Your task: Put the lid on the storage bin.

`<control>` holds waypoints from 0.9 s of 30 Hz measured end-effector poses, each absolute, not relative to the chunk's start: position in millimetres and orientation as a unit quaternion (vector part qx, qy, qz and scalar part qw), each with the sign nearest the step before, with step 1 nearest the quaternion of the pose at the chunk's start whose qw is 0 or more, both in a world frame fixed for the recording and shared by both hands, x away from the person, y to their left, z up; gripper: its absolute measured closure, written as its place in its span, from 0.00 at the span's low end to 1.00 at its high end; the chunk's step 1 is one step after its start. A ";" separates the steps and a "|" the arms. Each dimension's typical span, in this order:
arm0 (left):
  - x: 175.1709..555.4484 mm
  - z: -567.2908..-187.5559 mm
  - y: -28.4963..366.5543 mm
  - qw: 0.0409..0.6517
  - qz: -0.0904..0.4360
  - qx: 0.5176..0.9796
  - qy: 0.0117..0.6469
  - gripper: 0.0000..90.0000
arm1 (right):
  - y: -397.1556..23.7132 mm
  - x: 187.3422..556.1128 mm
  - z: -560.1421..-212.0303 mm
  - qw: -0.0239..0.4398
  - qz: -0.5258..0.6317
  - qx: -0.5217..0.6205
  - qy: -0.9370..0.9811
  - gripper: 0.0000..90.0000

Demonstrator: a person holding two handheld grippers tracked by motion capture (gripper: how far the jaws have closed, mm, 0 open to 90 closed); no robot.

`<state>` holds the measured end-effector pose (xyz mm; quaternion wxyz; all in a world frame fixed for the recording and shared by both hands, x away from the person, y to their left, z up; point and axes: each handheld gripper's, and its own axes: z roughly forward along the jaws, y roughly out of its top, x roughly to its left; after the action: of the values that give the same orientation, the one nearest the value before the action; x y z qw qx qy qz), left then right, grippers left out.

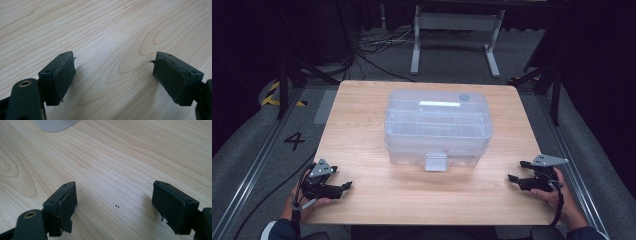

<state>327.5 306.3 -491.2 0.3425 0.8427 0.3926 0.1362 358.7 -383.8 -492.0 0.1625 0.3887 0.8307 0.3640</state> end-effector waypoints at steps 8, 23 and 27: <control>328.2 -491.1 306.4 0.341 0.144 0.842 0.392 0.20 | -383.3 358.5 -492.0 0.163 0.363 0.390 0.830 0.23; 327.8 -491.1 305.7 0.336 0.143 0.839 0.403 0.17 | -382.6 359.0 -492.1 0.165 0.363 0.391 0.830 0.22; 327.8 -491.1 305.7 0.336 0.144 0.839 0.403 0.17 | -382.3 358.8 -492.0 0.166 0.362 0.393 0.829 0.22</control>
<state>327.8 305.7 -491.1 0.3360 0.8392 0.4029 0.1436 358.8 -382.3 -492.0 0.1656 0.3926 0.8290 0.3622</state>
